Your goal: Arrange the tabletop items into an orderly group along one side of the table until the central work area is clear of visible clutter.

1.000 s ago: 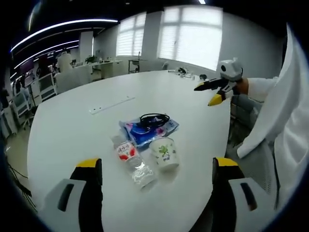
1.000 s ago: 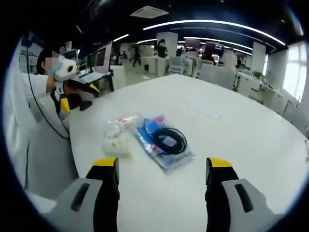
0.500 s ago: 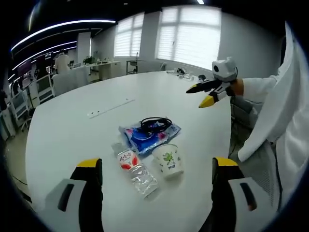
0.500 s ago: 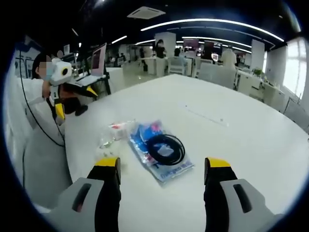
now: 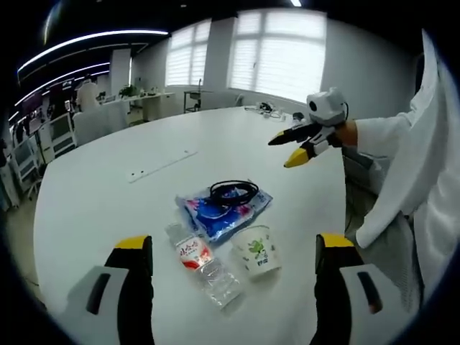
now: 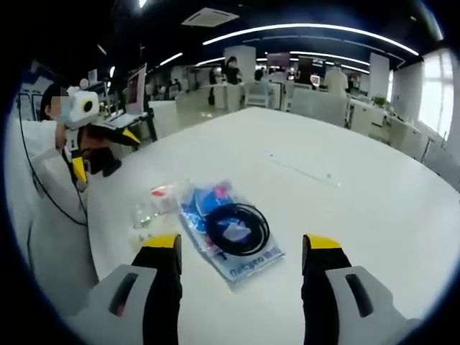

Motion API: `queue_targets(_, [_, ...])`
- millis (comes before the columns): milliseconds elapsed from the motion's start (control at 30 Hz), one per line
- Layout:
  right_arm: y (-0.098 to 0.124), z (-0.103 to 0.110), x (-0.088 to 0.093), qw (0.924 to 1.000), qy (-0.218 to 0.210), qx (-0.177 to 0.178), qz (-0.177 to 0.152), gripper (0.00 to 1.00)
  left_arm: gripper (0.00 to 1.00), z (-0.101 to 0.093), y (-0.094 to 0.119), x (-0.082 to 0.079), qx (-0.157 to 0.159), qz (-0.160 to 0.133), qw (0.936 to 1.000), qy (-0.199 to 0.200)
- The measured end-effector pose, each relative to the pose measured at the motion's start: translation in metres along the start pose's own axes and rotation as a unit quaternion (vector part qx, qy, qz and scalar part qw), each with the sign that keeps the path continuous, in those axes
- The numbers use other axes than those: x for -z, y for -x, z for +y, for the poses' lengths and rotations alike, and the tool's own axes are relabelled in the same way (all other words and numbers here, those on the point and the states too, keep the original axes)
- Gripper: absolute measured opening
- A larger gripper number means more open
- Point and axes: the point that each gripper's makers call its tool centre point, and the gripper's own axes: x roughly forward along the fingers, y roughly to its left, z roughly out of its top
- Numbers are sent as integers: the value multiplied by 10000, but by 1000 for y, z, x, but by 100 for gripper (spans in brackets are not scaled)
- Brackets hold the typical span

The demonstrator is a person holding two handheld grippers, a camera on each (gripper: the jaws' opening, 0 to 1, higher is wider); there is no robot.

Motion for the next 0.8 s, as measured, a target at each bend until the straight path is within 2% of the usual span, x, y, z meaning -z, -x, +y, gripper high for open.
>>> queue_targets(800, [-54, -22, 15, 9989, -294, 131, 339, 50, 96, 14, -26, -6, 130, -65, 9998, 119])
